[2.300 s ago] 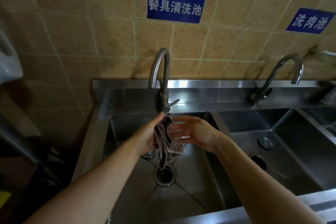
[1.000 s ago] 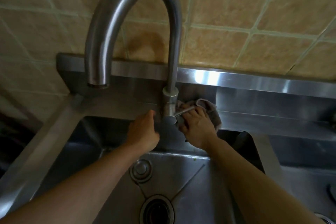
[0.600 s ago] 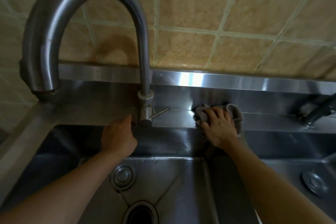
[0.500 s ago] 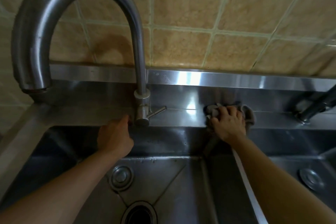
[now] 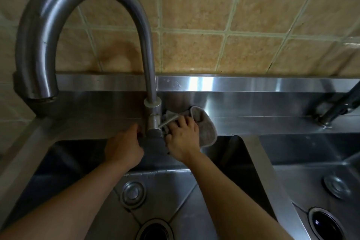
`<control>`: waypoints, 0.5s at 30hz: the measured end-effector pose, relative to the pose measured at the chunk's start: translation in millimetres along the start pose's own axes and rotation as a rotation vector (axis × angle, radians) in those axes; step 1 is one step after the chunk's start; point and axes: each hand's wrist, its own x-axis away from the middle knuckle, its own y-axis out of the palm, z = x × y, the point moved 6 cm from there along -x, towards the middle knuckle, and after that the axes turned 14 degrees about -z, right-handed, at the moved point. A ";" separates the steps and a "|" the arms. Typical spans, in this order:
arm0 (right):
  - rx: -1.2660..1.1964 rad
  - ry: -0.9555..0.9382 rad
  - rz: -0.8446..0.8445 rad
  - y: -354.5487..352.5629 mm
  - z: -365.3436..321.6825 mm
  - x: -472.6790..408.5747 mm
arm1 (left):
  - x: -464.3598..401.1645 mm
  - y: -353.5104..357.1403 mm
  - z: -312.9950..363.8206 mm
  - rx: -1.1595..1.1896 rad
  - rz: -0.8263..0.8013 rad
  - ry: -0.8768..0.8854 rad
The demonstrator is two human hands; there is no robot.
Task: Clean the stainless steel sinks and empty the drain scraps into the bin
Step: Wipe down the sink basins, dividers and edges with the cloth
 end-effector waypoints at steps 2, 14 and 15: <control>0.034 -0.044 -0.019 -3.3 7.7 2.8 | 0.3 2.1 -1.1 -0.007 0.008 -0.006; -0.251 0.623 0.049 -63.7 205.9 51.8 | -1.0 4.8 2.2 -0.030 0.044 -0.092; -0.260 0.658 0.093 -64.9 209.4 53.3 | -1.6 5.1 3.2 -0.026 0.047 -0.084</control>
